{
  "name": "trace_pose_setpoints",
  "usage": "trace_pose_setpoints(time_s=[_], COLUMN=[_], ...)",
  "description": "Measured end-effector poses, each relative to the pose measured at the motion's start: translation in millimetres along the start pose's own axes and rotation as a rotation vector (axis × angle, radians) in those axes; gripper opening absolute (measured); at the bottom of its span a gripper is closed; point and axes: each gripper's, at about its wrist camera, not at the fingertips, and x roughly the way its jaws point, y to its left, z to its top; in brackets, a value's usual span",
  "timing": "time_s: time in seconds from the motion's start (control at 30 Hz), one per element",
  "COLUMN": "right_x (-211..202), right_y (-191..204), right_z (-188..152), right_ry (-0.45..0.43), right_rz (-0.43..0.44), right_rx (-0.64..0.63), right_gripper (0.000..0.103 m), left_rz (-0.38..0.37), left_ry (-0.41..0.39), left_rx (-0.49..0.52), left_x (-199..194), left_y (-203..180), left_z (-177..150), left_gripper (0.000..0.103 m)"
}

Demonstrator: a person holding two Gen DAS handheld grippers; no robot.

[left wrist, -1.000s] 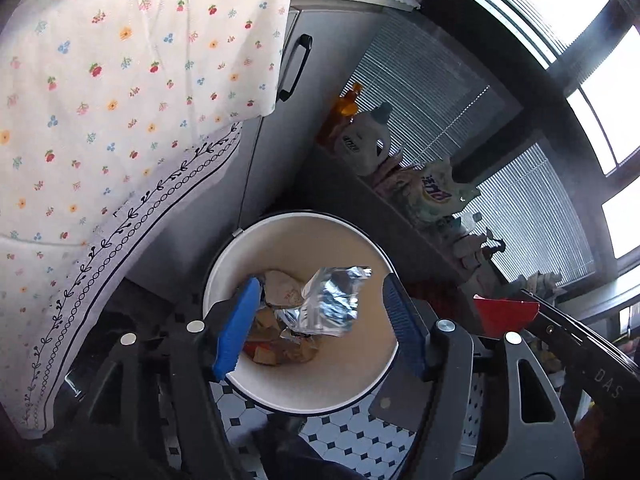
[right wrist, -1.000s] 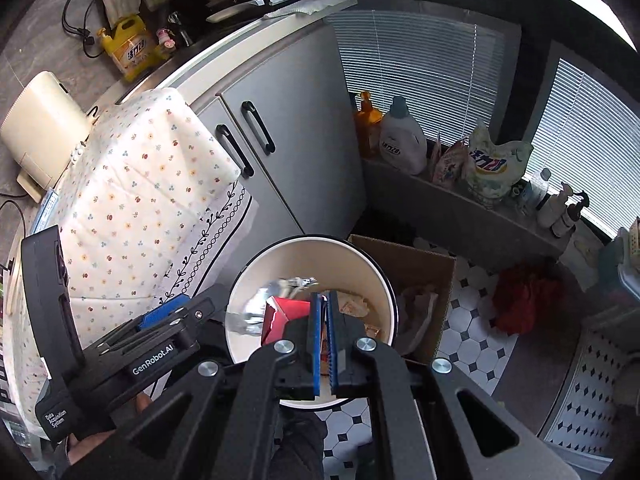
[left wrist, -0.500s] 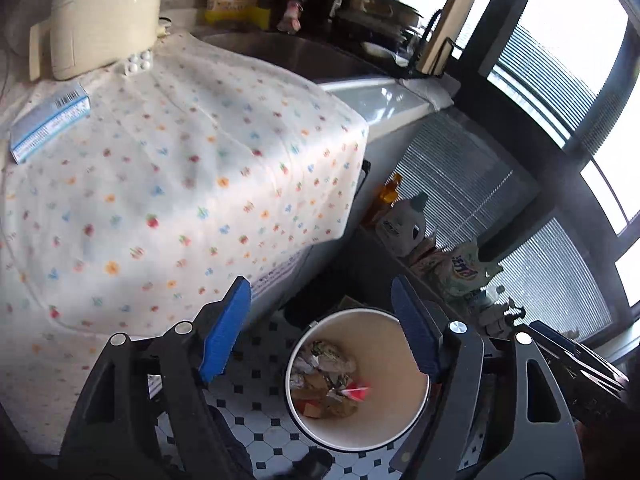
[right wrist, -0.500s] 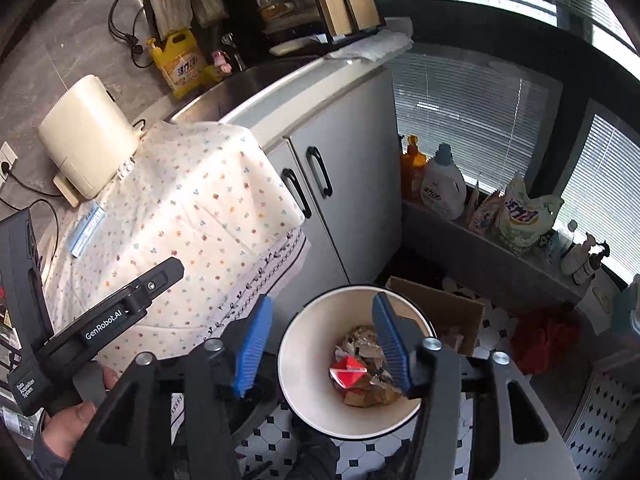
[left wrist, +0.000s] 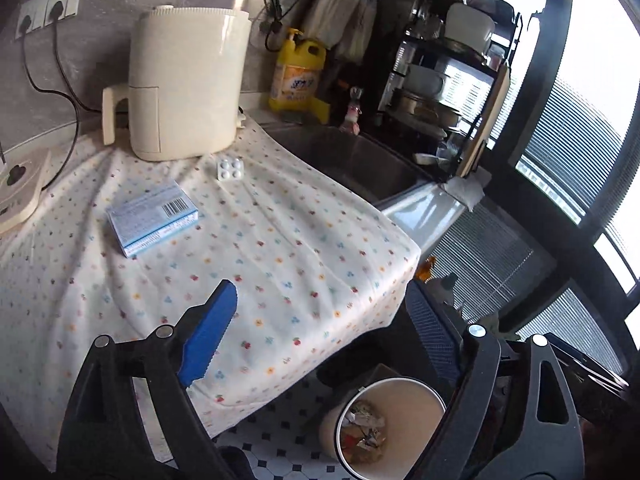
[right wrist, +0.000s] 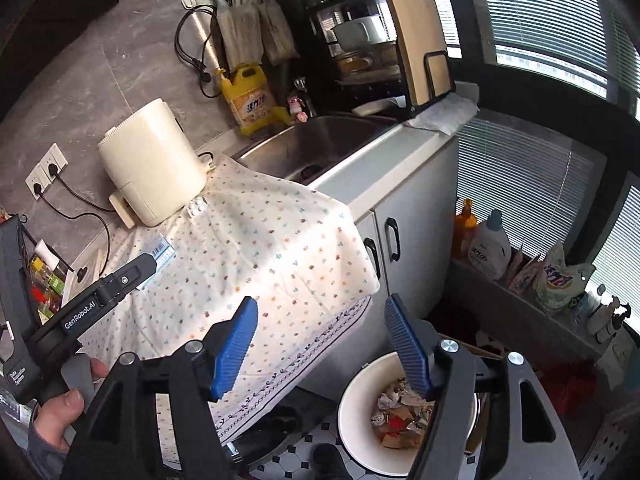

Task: Collect trash
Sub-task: 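Raise both open tools back over the counter toward the medicine box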

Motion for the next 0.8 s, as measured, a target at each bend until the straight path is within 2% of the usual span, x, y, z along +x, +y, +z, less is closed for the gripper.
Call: trace_pose_setpoints(time_s=[0.13,0.2,0.27,0.67,0.8], right_x=[1.6,1.3,2.9,31.2,41.3], right_y=[22.3,34.2,47.4,110.0,129.7], right_z=[12.7,17.2,21.0,31.9,34.0], right_ry=[-0.025,-0.042,-0.053,-0.036,-0.042], right_rz=[0.038,0.054,0.071,0.139,0.142], right_rx=[-0.031,-0.045,-0.06,-0.121,-0.14], right_gripper=[0.083,0.092,0.095,0.095,0.095], left_rz=[0.044,0.066,0.08,0.145,0.155], left_ry=[-0.048,-0.066,-0.072,-0.105,-0.095], left_rx=[-0.022,-0.035,-0.048,-0.101,-0.117], left_x=[-14.9,-21.0,-24.1,-35.0,-30.2], left_y=[21.7,33.7,44.7,102.9,121.7], left_z=[12.6,18.5,23.7,38.1,41.0], left_gripper=[0.097,0.097,0.097,0.097,0.097])
